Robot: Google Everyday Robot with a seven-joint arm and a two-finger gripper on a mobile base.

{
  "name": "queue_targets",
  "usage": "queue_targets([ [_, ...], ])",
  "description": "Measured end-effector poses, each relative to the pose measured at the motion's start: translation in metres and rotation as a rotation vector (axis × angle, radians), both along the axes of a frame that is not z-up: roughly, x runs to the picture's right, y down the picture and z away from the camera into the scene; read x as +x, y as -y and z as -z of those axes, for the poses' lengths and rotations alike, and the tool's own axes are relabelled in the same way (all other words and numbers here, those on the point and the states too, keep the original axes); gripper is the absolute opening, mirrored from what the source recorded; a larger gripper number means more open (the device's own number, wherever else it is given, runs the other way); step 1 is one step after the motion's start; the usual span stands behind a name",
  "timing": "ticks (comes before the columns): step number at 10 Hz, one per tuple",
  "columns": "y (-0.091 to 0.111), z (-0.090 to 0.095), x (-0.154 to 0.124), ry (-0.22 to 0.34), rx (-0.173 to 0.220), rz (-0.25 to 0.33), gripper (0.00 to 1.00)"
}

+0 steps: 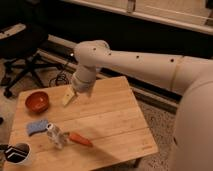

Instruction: Move the arm in a circular motion

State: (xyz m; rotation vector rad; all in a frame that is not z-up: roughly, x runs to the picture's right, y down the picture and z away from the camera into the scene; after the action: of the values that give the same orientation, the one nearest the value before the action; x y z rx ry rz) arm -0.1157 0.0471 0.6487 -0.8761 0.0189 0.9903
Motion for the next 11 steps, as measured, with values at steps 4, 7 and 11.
queue_targets([
  [4,0.039,0.002,0.124,-0.233,0.053,-0.190,0.80],
  [7,0.083,-0.019,0.216,-0.400,0.103,-0.331,0.80],
  [11,0.165,-0.069,0.262,-0.566,0.183,-0.415,0.80],
])
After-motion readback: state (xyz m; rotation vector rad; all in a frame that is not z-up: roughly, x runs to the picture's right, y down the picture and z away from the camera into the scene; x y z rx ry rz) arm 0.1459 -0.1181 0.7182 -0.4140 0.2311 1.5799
